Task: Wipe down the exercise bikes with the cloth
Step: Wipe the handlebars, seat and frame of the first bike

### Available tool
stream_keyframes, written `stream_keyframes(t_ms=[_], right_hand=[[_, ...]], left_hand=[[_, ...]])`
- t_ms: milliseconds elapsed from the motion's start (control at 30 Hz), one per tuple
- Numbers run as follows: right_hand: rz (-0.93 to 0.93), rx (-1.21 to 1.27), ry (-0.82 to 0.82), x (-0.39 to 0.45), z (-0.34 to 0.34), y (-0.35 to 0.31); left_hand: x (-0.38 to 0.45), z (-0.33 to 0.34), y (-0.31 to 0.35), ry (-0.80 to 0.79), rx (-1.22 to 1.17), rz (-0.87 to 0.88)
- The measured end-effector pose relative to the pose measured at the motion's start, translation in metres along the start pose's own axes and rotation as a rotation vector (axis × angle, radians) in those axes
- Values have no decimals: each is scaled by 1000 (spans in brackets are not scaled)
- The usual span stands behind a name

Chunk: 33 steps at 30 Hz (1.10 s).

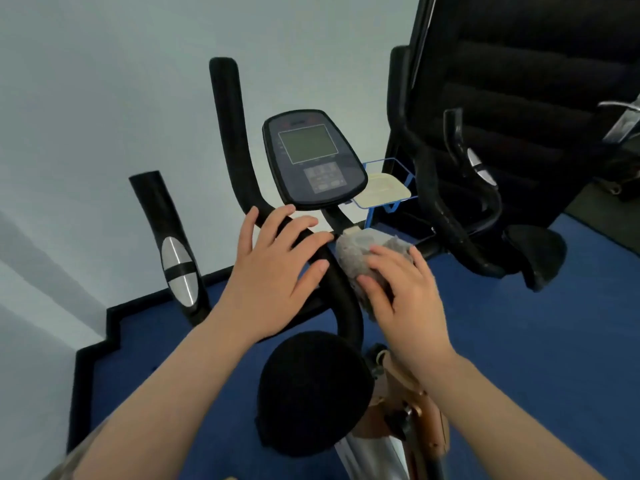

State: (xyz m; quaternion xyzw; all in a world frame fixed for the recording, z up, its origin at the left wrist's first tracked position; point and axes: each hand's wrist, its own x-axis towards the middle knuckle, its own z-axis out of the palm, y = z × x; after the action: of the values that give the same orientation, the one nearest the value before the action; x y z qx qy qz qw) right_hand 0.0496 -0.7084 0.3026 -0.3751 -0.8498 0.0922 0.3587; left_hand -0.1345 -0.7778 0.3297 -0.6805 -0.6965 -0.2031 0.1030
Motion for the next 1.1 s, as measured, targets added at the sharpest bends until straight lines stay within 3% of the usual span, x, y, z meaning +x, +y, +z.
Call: stream_keyframes(t_ms=[100,167,333,400,467,533,700,900,1033,1100], right_hand=[[33,-170,-218,37,6,-8],[27,-237,-249,47,11,-16],[-9,0,26,-3,2,-8],[-8,-40,-57,15,2,-5],[29,-177,-251,40,7,-11],[19,-247,-299,50,11,-15],[38,-22,-24,0,0,-9],[34,-216,-278,43,7,-14],[26,-60,-90,10,2,-8],[13,-53,-84,7,-2,-3]], left_hand=[[1,2,-2,-6,-5,-1],[0,1,-1,-10,-6,-13],[-1,1,0,2,-8,-6],[1,1,-2,0,-7,-6],[2,2,-2,-2,-10,-3],[1,2,-2,0,-14,-12],[0,0,0,-5,-7,-3],[0,2,-1,3,-21,-16],[-1,-1,1,-12,-1,-13],[0,-1,1,-11,-2,-15]])
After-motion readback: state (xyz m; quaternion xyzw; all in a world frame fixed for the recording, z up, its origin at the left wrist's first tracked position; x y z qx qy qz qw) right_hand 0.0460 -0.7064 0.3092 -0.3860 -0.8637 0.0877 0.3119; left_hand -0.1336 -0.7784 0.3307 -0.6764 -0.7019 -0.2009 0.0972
